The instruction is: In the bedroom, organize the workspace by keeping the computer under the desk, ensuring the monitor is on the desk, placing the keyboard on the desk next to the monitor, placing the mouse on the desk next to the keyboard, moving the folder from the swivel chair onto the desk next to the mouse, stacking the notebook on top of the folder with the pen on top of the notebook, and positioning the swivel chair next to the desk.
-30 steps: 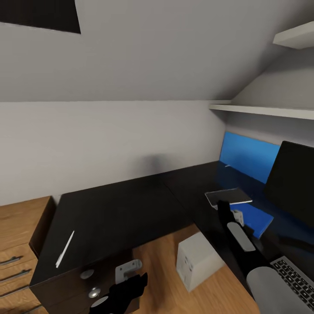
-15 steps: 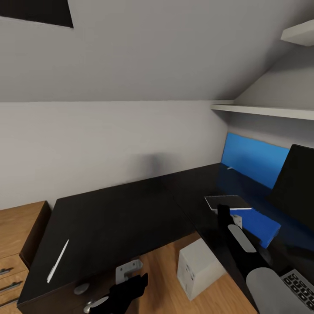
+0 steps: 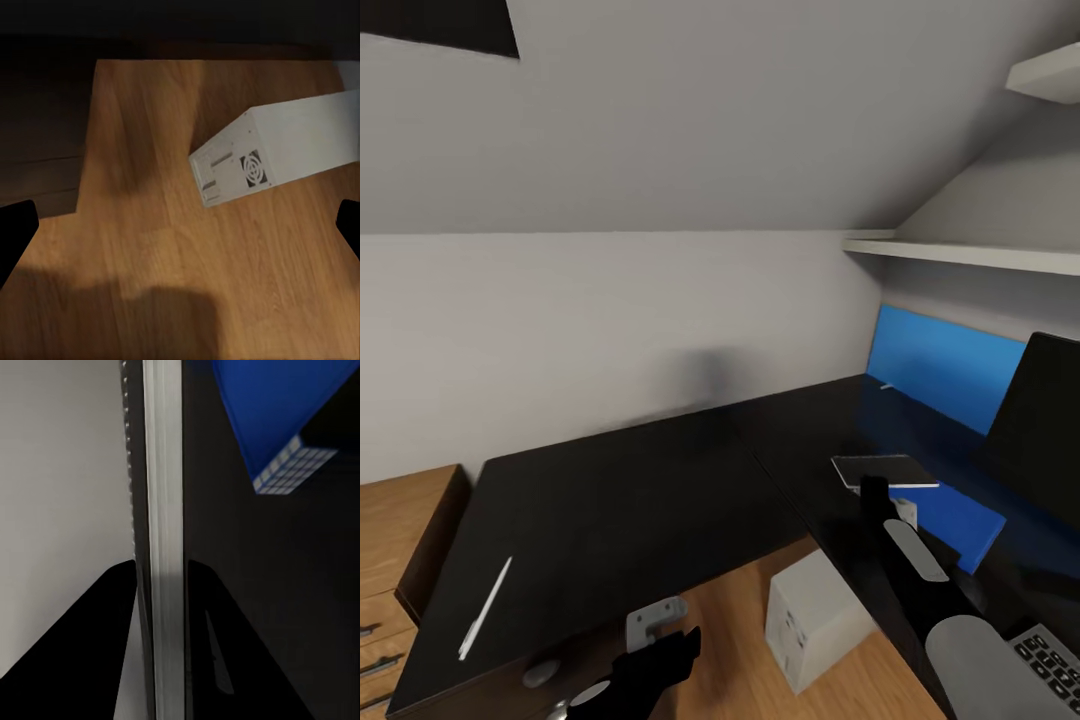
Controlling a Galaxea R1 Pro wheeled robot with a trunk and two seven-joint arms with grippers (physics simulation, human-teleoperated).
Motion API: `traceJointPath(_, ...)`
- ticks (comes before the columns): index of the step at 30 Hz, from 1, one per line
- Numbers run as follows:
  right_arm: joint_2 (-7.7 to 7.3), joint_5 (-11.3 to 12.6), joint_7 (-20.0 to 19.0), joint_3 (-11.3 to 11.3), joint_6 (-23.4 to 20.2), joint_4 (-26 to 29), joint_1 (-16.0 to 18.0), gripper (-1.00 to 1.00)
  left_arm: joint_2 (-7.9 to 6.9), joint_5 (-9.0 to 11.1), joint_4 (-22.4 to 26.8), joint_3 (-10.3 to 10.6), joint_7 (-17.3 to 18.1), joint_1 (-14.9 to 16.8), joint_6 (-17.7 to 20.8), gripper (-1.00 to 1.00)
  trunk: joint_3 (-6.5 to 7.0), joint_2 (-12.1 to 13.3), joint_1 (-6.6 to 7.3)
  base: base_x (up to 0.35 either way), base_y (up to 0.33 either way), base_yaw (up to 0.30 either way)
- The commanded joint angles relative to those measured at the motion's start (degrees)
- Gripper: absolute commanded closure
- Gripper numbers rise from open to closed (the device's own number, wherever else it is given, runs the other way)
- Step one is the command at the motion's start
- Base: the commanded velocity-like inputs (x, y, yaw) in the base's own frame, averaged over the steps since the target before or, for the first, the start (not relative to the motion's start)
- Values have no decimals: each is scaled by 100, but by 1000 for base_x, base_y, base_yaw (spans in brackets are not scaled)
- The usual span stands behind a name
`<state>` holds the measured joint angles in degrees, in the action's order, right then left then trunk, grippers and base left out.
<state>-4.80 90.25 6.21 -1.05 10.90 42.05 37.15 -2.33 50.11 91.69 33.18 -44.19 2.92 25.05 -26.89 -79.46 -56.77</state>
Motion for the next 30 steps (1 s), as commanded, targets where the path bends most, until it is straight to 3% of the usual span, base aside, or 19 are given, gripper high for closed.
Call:
traceJointPath(1,-3,35,29,-11,26,11,3,100,-4,34,8,11,-46,7,9,-100,-10,-4,0,0,0,-138)
traceJointPath(9,-9,31,29,-9,26,7,3,100,-4,34,9,13,-46,7,9,-100,-46,-4,0,0,0,-150)
traceJointPath(19,-24,23,19,-9,26,14,3,100,-3,15,15,14,-72,7,9,-100,-54,-4,0,25,-18,-20)
traceJointPath(25,-68,24,21,-7,26,13,3,100,-10,-2,15,144,-89,7,-18,-100,-54,-4,0,84,-91,0)
traceJointPath(28,-72,21,22,16,26,11,3,100,-12,-12,20,206,-92,7,-289,-100,-54,-4,0,11,-12,0)
traceJointPath(30,-81,20,26,72,24,10,3,100,-27,-19,27,395,-94,7,-719,-100,-54,-4,0,4,-5,0)
